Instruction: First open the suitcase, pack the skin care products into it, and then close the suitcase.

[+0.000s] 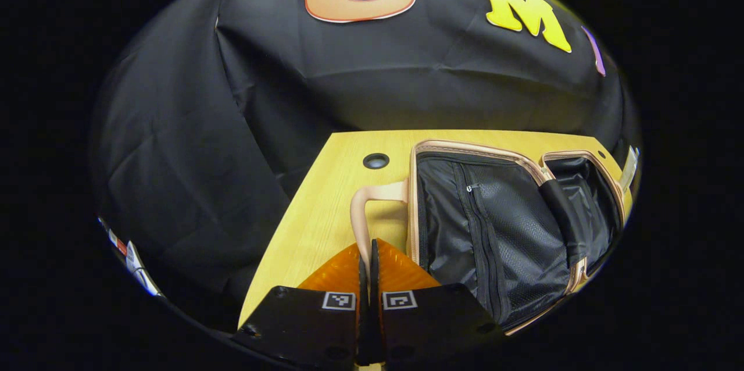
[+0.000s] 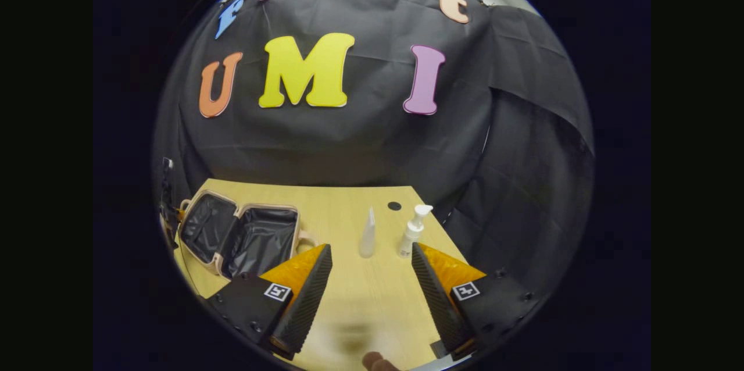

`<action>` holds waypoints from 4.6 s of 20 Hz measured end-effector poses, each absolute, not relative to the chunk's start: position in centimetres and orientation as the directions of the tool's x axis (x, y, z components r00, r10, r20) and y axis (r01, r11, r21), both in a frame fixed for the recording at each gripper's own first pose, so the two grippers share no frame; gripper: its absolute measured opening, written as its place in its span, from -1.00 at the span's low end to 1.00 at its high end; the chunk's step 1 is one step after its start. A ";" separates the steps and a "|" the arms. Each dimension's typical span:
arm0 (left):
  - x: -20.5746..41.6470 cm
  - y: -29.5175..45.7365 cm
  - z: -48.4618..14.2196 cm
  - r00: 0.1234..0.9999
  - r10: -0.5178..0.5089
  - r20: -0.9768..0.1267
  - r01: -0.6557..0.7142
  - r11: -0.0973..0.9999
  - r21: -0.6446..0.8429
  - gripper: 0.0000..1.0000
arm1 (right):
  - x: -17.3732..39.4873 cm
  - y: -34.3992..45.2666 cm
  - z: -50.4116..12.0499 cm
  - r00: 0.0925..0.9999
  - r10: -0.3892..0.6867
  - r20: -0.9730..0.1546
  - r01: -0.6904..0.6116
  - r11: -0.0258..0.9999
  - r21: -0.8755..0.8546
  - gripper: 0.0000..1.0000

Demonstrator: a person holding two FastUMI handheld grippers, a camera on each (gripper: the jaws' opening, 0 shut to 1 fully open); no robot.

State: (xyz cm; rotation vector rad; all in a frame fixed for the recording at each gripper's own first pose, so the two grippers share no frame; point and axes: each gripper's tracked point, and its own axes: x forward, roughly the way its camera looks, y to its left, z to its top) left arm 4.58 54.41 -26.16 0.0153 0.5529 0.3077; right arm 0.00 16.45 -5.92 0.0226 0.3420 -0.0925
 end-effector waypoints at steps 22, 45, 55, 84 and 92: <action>-0.1 50.0 -22.6 0.805 0.309 -0.507 -0.381 0.924 -0.042 0.88 | 1.6 15.4 -6.7 0.950 0.029 -0.310 -0.032 0.999 -0.005 0.63; 13.9 0.4 -21.5 0.836 -0.190 -0.514 0.191 0.980 -0.051 0.88 | 6.0 -1.1 -10.9 0.936 0.070 -0.345 -0.096 0.994 -0.060 0.63; 16.6 -11.8 -25.3 0.754 -0.340 -0.562 0.385 0.922 -0.041 0.88 | 7.7 -5.7 -15.2 0.901 0.054 -0.430 -0.073 0.997 -0.026 0.63; 13.4 -8.9 -22.5 0.801 -0.251 -0.544 0.318 0.948 0.031 -0.19 | 17.2 1.5 -20.6 0.892 0.109 -0.439 -0.091 0.994 0.061 0.63; 5.7 0.2 -20.8 0.811 -0.104 -0.576 0.167 0.984 0.057 -0.19 | 22.4 3.7 -22.9 0.893 0.086 -0.441 -0.097 0.995 -0.001 0.60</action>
